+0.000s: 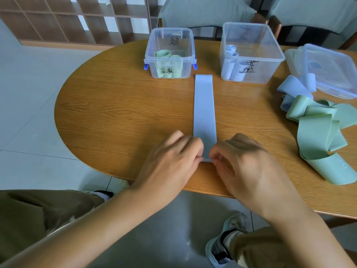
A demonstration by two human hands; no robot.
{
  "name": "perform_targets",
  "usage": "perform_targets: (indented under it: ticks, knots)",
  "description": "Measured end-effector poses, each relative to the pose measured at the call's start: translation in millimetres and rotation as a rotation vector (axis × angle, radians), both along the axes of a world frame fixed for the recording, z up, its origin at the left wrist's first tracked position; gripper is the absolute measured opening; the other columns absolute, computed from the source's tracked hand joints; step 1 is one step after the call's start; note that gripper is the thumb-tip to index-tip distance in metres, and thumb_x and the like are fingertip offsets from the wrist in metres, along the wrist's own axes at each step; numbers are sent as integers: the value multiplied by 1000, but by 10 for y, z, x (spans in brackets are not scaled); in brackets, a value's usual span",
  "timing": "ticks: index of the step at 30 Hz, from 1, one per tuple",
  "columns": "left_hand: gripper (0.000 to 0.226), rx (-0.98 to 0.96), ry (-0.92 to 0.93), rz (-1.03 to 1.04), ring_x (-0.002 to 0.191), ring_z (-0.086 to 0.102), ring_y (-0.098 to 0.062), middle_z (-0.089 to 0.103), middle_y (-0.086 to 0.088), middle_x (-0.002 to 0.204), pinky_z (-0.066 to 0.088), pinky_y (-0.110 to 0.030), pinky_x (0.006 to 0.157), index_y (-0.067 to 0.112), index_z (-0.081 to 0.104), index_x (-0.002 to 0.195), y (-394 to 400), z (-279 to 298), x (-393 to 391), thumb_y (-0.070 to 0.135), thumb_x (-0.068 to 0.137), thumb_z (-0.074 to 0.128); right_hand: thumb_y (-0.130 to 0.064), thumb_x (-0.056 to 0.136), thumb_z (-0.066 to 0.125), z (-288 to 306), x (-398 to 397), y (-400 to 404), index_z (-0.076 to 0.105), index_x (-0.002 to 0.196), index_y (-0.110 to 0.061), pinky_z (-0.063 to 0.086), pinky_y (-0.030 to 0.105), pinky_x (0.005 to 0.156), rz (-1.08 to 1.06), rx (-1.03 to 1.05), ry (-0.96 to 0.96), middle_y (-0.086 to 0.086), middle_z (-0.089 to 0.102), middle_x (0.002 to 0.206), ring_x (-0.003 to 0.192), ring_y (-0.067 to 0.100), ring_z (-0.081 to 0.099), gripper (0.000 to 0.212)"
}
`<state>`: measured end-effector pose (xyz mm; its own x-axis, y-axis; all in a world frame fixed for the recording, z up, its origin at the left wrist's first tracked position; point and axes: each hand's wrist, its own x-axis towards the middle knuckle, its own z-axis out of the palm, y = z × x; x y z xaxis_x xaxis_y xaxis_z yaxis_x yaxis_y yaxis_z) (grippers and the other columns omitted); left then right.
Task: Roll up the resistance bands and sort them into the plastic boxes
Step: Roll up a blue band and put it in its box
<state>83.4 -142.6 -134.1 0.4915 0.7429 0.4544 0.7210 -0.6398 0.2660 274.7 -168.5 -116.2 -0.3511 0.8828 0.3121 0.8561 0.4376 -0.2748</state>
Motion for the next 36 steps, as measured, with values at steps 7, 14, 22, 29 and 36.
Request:
perform_targets:
  ticks: [7, 14, 22, 29, 36]
  knots:
    - [17, 46, 59, -43, 84, 49, -22, 57, 6, 85, 46, -37, 76, 15, 59, 84, 11, -27, -68, 16, 101, 57, -15, 91, 65, -13, 106, 20, 70, 93, -26, 49, 34, 77, 63, -57, -1, -15, 63, 88, 92, 15, 54, 12]
    - [14, 17, -21, 8, 90, 49, -23, 59, 6, 89, 46, -38, 79, 15, 62, 85, 6, -111, -45, 20, 98, 61, -22, 87, 72, -112, 49, 32, 69, 93, -25, 51, 40, 77, -43, -82, 97, -14, 62, 95, 97, 15, 54, 7]
    - [13, -9, -69, 119, 94, 46, -22, 53, 5, 91, 45, -36, 82, 18, 65, 86, 2, -145, 11, 28, 92, 70, -29, 88, 72, -174, -11, 65, 69, 89, -22, 47, 39, 88, -135, -91, 160, -13, 54, 107, 105, 16, 45, 7]
    - [14, -101, -77, 235, 96, 43, -22, 49, 10, 86, 41, -45, 80, 25, 63, 84, 46, -144, 63, 37, 92, 66, -28, 93, 63, -250, -76, 111, 69, 88, -17, 41, 36, 96, -216, -96, 231, -7, 56, 111, 106, 18, 41, 13]
    - [15, -97, -59, 310, 97, 43, -23, 52, 8, 95, 42, -45, 83, 26, 58, 90, 109, -126, 93, 41, 90, 63, -26, 90, 65, -285, -143, 195, 64, 97, -22, 40, 34, 93, -300, -91, 263, -6, 52, 103, 100, 17, 39, 9]
